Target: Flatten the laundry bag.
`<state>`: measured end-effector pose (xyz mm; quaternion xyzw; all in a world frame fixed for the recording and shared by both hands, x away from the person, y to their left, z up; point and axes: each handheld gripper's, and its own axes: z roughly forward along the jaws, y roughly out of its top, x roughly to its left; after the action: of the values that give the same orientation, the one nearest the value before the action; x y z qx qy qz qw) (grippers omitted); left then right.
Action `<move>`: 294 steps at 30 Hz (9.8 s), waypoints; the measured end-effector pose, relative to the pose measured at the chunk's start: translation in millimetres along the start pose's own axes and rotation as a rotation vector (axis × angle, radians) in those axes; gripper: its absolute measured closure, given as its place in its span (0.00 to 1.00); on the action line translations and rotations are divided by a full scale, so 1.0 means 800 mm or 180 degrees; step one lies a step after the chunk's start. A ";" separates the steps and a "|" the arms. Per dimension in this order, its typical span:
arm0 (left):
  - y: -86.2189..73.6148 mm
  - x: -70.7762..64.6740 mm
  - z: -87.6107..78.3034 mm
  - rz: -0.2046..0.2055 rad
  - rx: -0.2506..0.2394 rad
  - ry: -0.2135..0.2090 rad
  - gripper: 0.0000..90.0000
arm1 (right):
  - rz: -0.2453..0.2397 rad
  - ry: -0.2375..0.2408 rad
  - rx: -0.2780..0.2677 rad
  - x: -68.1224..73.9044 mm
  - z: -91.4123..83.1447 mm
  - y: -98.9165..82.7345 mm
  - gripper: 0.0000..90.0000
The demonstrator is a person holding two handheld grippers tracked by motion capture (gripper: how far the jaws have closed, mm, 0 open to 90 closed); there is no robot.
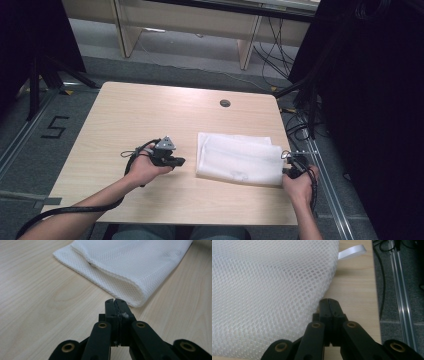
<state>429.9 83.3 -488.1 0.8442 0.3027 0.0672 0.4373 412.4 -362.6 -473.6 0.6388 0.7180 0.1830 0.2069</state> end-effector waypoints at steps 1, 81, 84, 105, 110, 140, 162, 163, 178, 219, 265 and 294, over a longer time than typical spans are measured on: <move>-0.002 -0.001 0.002 -0.0032 0.0000 0.0006 0.98 | 0.0000 0.0022 0.0013 0.004 0.001 0.002 1.00; -0.055 0.067 -0.103 -0.0427 0.0078 0.0674 0.78 | -0.0740 0.0573 0.0106 0.196 0.014 0.085 0.92; -0.045 0.060 -0.102 -0.0307 0.0010 0.0675 0.80 | -0.0670 0.0515 0.0005 0.186 0.006 0.096 0.90; -0.025 0.028 -0.035 0.0067 0.0388 0.0306 0.77 | -0.0570 0.0471 -0.0171 0.203 0.051 0.144 0.56; -0.023 0.024 -0.029 0.0102 0.0399 0.0269 0.76 | -0.0590 0.0513 -0.0112 0.206 0.060 0.145 0.55; -0.031 0.021 -0.011 0.0087 0.0550 0.0332 0.80 | -0.1031 0.1033 -0.0544 0.217 -0.015 0.125 0.96; -0.033 0.014 -0.010 0.0180 0.0554 0.0411 0.83 | -0.1647 0.1510 -0.0394 0.250 -0.063 0.058 0.95; -0.033 0.014 -0.010 0.0181 0.0545 0.0416 0.83 | -0.1632 0.1601 -0.0318 0.251 -0.066 0.050 0.95; -0.035 0.013 -0.011 0.0189 0.0512 0.0426 0.83 | -0.1672 0.1756 -0.0169 0.255 -0.063 0.024 0.95; -0.065 0.028 -0.126 0.0042 0.0186 0.0708 0.64 | -0.1601 0.1990 -0.0078 0.251 -0.066 -0.020 0.94; -0.039 0.037 -0.150 -0.0195 -0.0569 0.0892 0.53 | -0.1974 0.2138 0.0448 0.255 -0.065 -0.061 0.84; -0.046 0.035 -0.115 -0.0067 -0.0156 0.0710 0.52 | -0.1661 0.2235 0.0086 0.219 -0.109 -0.031 0.66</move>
<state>400.9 179.8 -465.0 0.8173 0.3565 0.1635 0.4221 327.7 -191.8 -424.0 0.3377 0.8845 0.3213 -0.0188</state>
